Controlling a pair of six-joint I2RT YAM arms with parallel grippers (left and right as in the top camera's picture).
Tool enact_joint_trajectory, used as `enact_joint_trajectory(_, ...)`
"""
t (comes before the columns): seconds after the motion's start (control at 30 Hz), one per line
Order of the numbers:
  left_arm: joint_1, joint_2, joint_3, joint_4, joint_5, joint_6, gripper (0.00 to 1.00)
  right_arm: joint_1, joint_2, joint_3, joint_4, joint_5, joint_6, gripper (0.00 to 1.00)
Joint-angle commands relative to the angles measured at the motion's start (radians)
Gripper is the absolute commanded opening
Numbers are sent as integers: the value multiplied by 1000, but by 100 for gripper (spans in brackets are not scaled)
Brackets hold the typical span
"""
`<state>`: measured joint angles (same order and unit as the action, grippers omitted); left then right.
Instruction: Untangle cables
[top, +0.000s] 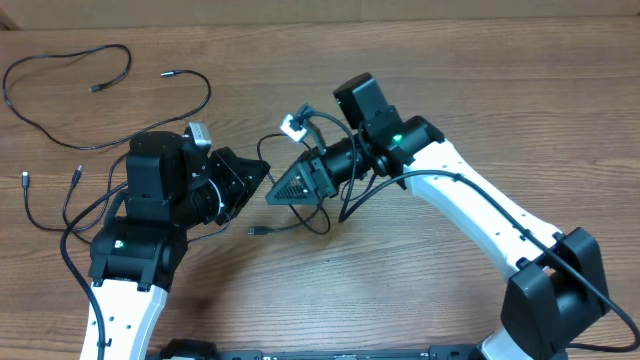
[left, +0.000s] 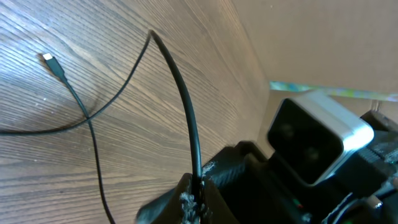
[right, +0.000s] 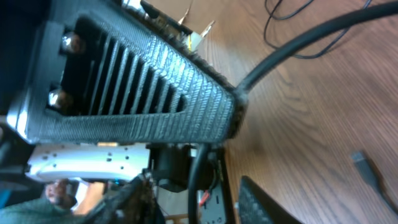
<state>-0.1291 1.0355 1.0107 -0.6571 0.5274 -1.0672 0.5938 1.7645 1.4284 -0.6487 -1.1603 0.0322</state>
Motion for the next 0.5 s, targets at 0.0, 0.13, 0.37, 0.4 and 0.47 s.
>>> enact_joint_trajectory(0.0,5,4,20,5,23,-15,4,1,-21,13,2,-17,29,38)
enact_joint_trajectory(0.13,5,4,20,5,19,-14,4,1,-21,13,1,-16,50,24)
enact_joint_trajectory(0.37,5,4,20,2,16,-13,4,0,-21,13,2,-13,68,4)
enact_joint_trajectory(0.4,5,4,20,0,16,-13,4,0,-21,13,3,-8,81,4)
enact_joint_trajectory(0.47,5,4,19,-1,16,-11,4,0,-21,13,9,-8,103,4)
